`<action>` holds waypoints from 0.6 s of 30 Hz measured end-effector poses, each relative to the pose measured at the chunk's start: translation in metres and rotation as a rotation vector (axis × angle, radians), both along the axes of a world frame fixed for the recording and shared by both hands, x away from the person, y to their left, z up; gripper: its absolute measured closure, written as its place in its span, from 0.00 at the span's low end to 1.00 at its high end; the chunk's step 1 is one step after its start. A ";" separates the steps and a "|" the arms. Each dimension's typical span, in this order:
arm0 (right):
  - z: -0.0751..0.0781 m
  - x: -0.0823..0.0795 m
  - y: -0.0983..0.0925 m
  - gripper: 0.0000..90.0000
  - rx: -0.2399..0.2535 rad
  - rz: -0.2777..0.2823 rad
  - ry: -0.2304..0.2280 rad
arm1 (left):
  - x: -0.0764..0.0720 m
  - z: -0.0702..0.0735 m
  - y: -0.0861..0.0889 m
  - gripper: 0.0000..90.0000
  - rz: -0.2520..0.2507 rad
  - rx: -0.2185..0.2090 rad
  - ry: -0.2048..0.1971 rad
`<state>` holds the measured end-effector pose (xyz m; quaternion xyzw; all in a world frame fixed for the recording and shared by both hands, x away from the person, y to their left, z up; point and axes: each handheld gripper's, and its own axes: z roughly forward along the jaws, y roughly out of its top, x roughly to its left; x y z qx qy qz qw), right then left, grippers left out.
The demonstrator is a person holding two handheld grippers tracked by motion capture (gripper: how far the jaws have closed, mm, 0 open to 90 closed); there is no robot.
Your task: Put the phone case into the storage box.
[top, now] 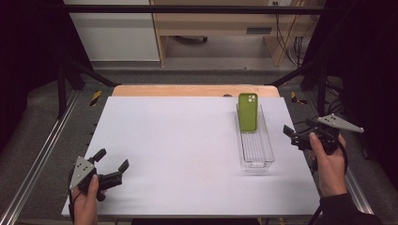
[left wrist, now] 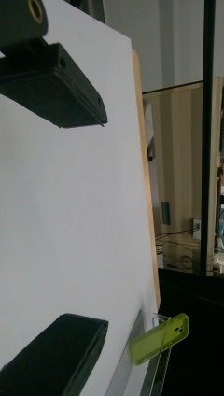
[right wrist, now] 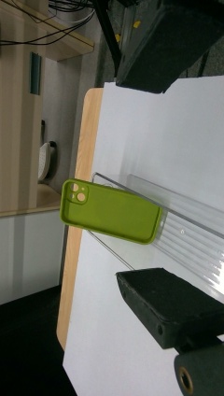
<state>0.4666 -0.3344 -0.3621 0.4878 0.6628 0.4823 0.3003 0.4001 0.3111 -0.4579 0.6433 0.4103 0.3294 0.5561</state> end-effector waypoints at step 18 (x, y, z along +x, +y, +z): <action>-0.013 -0.012 -0.004 0.07 0.025 0.003 -0.010 | -0.001 0.000 -0.002 0.03 -0.006 0.001 -0.002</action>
